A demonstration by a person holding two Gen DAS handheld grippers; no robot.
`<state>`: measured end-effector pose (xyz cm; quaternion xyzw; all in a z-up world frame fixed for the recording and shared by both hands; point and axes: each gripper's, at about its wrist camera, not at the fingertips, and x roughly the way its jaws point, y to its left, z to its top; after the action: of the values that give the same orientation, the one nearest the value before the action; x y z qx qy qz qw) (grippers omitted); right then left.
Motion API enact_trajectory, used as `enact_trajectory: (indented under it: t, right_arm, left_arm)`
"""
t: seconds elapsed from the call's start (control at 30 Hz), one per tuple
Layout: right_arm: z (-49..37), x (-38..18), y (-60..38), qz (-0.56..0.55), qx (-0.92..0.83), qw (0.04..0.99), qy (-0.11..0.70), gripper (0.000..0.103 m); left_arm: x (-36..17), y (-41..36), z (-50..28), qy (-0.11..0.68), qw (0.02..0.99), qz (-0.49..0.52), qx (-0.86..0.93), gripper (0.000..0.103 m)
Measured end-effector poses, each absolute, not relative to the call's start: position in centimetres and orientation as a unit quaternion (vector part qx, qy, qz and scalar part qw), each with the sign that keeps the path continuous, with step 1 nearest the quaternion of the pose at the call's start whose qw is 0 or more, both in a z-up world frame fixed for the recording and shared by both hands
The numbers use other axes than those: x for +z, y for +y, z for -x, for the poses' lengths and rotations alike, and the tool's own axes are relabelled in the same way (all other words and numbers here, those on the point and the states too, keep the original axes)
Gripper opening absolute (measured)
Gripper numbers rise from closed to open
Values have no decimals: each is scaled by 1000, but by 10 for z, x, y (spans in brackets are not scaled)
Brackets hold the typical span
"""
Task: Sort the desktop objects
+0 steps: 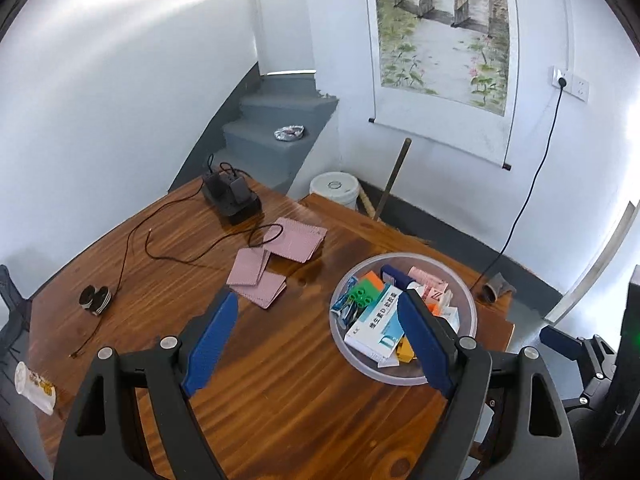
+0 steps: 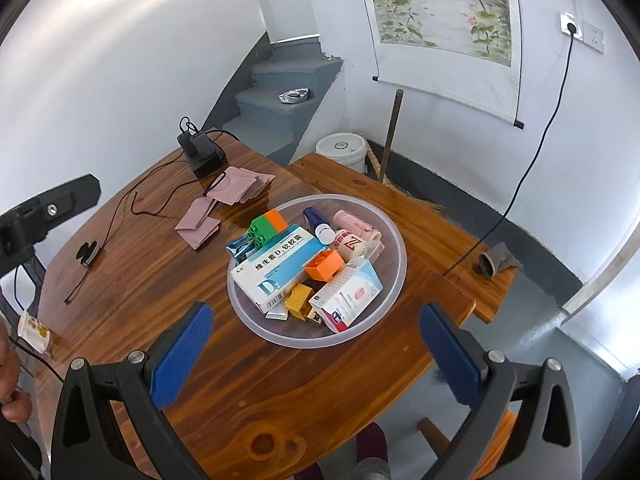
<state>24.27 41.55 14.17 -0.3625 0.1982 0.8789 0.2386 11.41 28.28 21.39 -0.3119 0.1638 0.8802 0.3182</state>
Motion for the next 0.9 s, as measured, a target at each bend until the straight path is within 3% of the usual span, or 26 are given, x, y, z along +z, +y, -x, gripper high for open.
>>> enact_trajectory:
  t: [0.3,0.9]
  right_arm:
    - [-244,141,423,366,876,236,205,103]
    - [-240,125,456,386,868,217,224,103]
  left_arm:
    - [194,295,-108,168,326,372,853,85]
    - [177,345,-115,205,347,391,828,85]
